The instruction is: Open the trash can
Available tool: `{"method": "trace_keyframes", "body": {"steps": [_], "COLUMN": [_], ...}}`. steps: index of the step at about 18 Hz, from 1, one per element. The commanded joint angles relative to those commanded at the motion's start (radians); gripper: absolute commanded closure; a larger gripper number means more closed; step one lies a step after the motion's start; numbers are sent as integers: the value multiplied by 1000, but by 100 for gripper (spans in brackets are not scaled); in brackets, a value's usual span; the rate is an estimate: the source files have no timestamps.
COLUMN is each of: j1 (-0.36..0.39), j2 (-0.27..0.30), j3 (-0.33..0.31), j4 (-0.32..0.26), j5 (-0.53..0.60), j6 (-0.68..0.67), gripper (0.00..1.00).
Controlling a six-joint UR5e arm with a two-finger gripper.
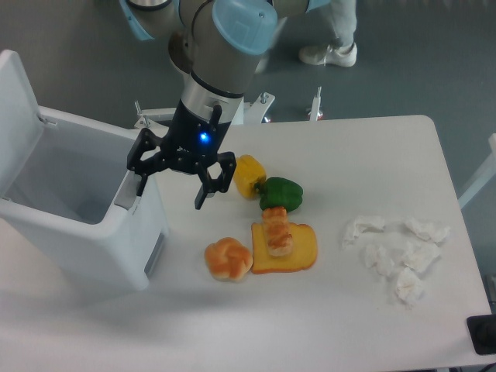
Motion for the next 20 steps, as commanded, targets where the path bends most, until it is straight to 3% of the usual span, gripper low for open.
{"method": "trace_keyframes", "body": {"steps": [3, 7, 11, 15, 20], "j1": [12, 122, 202, 242, 288], "j2": [-5, -28, -115, -204, -282], "j3": [18, 43, 80, 121, 132], "j4": [3, 20, 40, 103, 106], "j5": [3, 5, 6, 113, 187], "j6": [11, 92, 276, 394, 631], "gripper": [0, 0, 0, 0, 0]}}
